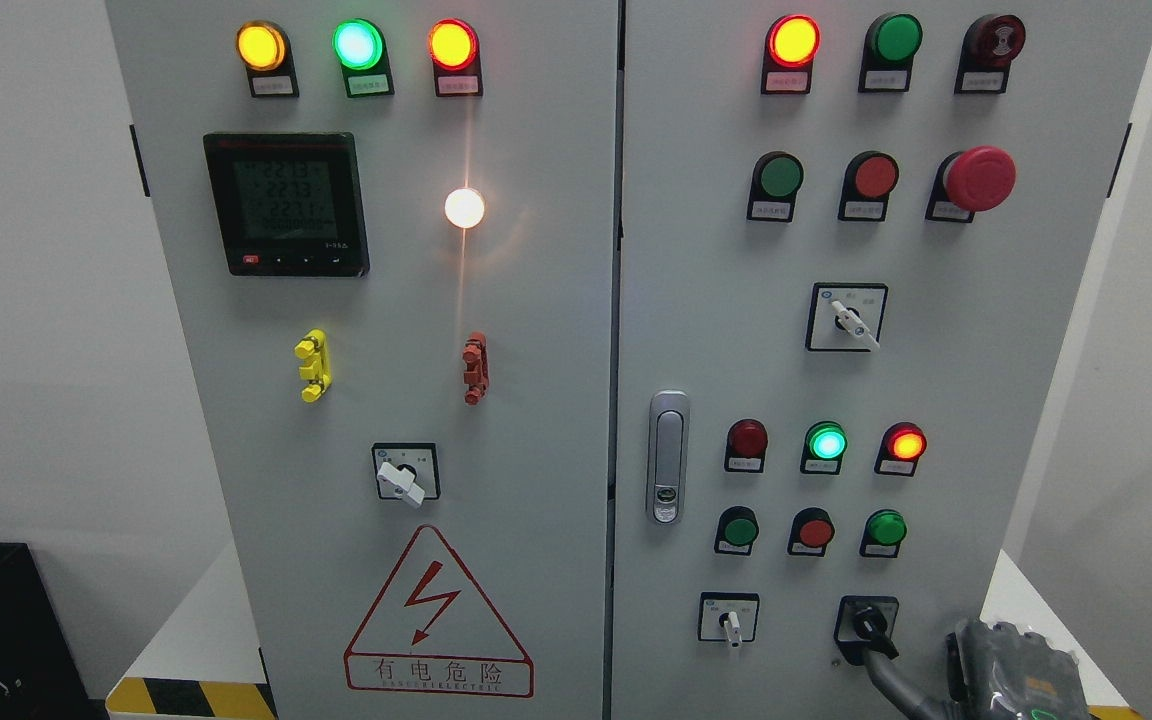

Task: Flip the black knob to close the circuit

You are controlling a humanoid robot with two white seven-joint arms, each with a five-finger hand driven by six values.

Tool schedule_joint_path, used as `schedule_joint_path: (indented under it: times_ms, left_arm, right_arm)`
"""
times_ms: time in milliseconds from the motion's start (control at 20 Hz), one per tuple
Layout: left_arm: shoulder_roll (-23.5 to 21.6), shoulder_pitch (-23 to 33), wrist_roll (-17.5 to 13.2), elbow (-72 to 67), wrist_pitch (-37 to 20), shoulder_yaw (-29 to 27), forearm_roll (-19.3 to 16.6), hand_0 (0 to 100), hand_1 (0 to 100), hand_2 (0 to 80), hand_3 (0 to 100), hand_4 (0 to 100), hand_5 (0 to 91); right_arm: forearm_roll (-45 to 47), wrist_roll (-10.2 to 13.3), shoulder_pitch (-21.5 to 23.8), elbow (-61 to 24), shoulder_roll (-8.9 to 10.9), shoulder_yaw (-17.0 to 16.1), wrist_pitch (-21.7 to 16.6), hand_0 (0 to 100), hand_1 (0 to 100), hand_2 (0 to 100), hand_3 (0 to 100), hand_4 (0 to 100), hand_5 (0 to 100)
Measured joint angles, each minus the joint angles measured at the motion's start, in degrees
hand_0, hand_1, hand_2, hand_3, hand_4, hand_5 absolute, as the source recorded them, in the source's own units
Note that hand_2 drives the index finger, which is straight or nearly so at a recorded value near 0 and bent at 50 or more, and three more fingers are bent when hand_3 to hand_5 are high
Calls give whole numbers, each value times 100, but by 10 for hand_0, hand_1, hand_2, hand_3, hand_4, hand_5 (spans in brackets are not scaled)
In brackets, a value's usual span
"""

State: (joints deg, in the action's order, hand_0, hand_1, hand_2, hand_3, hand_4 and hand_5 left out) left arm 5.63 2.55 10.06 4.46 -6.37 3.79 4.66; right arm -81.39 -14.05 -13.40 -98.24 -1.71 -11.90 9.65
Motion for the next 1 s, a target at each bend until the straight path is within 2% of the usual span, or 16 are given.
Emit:
schedule_joint_path:
  times_ms: [350, 1000]
  left_arm:
    - [0, 0, -1, -1, 0, 0, 0, 120, 556, 0, 0, 0, 0]
    - [0, 0, -2, -1, 0, 1, 0, 120, 556, 0, 0, 0, 0]
  right_arm:
    - [13, -1, -16, -14, 71, -26, 0, 0, 0, 934, 1000, 968, 951]
    - [65, -12, -41, -93, -43, -32, 19, 0, 0, 933, 1000, 967, 951]
